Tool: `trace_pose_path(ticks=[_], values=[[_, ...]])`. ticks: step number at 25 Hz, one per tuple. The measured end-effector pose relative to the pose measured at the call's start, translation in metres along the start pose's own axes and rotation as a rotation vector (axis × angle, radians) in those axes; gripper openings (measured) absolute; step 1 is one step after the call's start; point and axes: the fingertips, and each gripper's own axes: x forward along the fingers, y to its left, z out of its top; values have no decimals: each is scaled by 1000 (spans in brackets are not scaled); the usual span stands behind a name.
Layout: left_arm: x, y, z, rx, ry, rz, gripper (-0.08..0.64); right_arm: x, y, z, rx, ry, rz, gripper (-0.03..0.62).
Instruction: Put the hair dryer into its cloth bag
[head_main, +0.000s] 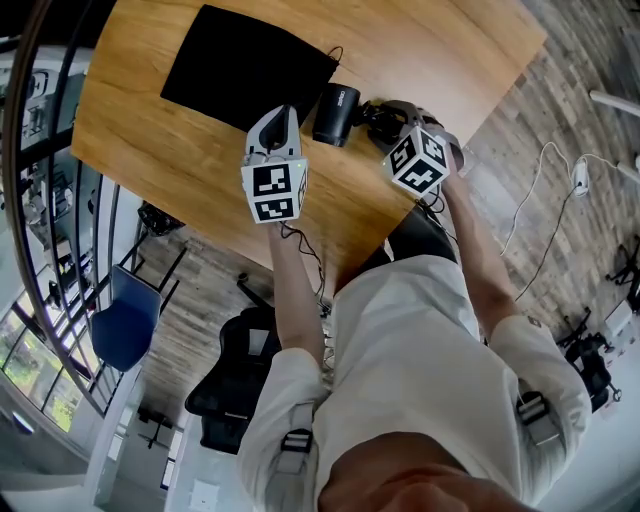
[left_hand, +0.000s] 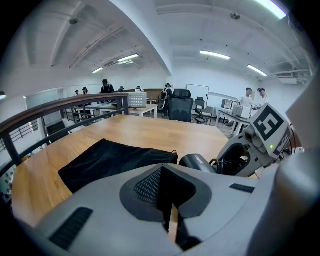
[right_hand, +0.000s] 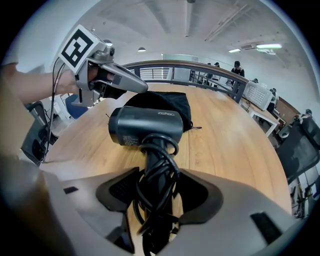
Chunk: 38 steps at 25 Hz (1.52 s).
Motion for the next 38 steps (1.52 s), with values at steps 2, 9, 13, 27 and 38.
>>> trace_pose_path(ticks=[2, 9, 13, 27, 38], values=[[-1, -5, 2, -2, -7, -10, 17, 2, 1, 0, 6, 4, 7, 253], [-4, -15, 7, -8, -17, -55, 17, 9, 3, 9, 16, 15, 30, 254], [-5, -23, 9, -15, -22, -74, 17, 10, 2, 12, 22, 12, 33, 254], [-9, -31, 15, -21, -36, -83, 17, 5, -1, 26, 42, -20, 34, 253], [-9, -59, 15, -32, -39, -159, 17, 17, -6, 34, 72, -18, 20, 253]])
